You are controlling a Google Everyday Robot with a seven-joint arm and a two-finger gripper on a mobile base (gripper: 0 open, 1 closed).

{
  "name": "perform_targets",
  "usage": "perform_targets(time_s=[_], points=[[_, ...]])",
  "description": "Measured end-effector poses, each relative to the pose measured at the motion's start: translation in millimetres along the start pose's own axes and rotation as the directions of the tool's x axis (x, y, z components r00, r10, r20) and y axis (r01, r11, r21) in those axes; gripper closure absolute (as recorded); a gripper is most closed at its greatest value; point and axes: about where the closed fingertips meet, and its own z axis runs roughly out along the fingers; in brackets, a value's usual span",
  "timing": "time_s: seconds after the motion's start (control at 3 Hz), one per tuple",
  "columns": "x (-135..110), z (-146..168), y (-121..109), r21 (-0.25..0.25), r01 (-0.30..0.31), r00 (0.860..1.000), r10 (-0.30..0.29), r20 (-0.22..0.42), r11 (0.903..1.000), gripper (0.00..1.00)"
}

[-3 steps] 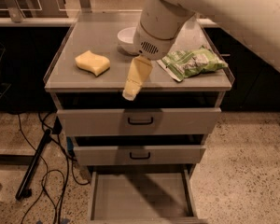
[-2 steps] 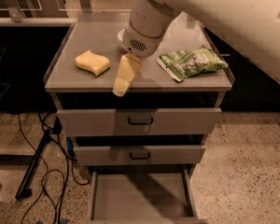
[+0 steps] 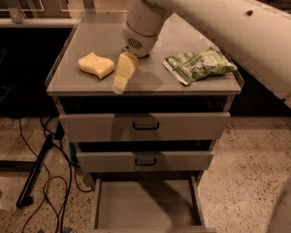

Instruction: Place sponge into bottom drawer

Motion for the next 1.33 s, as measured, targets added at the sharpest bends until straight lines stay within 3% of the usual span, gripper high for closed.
perform_targets(time_s=[0.67, 1.0, 1.33], points=[[-8.5, 28.9, -26.8, -0.03, -0.014, 1.0, 0.014, -0.009, 0.9995, 0.0], [-9.0, 28.9, -24.6, -0.044, -0.015, 1.0, 0.015, 0.001, 0.9989, 0.0], [-31.4, -2.6, -17.1, -0.038, 0.008, 1.0, -0.007, 0.018, 0.9993, 0.0]])
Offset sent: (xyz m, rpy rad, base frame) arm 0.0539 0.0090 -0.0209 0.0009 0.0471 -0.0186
